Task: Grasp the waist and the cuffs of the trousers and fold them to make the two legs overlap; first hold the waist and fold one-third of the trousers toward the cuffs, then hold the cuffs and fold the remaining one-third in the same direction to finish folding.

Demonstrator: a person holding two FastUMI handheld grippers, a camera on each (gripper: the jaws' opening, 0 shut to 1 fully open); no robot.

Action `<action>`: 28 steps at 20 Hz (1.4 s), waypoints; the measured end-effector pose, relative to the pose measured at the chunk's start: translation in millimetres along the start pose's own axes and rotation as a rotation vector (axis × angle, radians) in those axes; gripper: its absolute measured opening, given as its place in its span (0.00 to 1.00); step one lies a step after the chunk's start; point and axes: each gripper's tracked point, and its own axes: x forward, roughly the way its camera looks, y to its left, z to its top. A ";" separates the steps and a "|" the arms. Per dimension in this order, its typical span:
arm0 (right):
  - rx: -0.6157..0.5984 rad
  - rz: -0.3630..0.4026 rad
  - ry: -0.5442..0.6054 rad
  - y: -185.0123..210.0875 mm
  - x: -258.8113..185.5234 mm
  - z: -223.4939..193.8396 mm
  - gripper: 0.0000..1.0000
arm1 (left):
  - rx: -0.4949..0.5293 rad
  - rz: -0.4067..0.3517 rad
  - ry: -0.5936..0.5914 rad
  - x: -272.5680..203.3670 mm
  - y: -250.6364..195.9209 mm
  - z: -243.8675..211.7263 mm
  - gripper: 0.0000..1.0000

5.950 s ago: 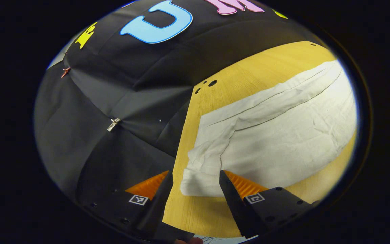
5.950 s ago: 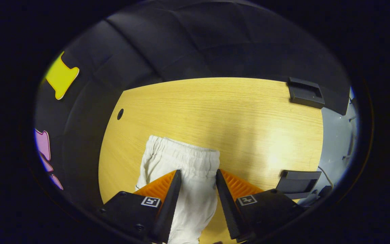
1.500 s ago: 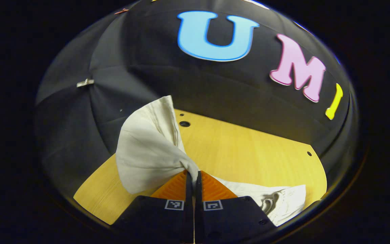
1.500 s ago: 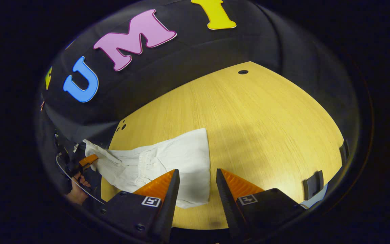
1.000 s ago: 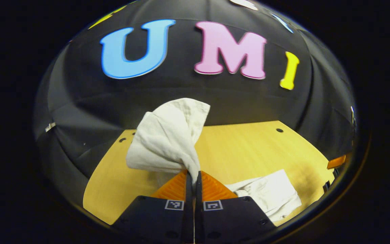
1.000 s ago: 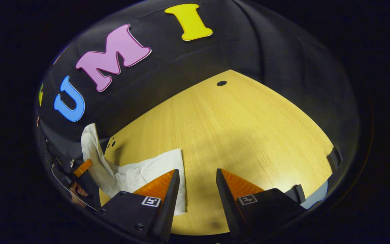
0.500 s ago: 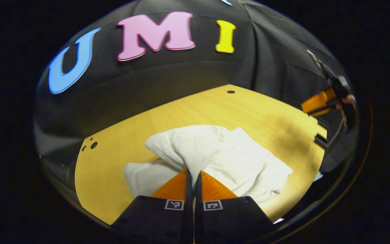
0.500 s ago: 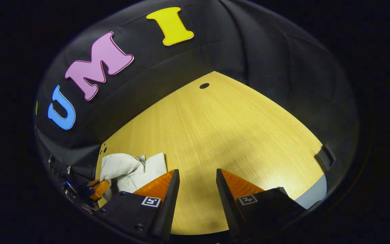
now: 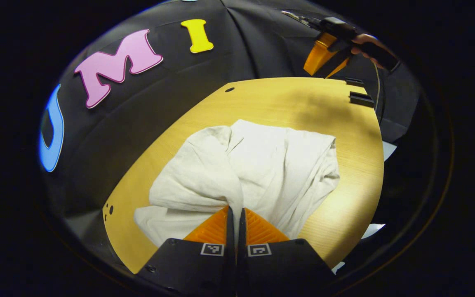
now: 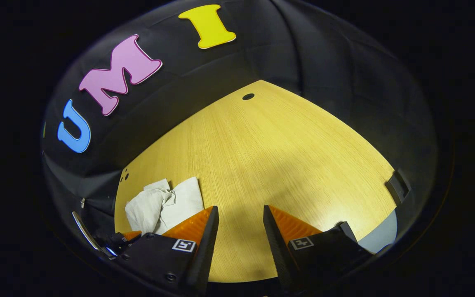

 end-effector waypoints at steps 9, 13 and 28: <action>0.006 0.003 0.016 -0.4 -3.0 -13.4 0.68 | 0.010 -0.026 0.027 -1.0 -11.2 0.2 0.34; 0.004 0.005 0.013 2.4 -4.2 -14.6 0.68 | -0.023 0.013 0.002 -9.2 -3.3 8.6 0.59; -0.200 0.168 -0.019 114.3 -3.5 -19.8 0.74 | -0.484 0.288 -0.109 -92.9 111.9 21.1 0.80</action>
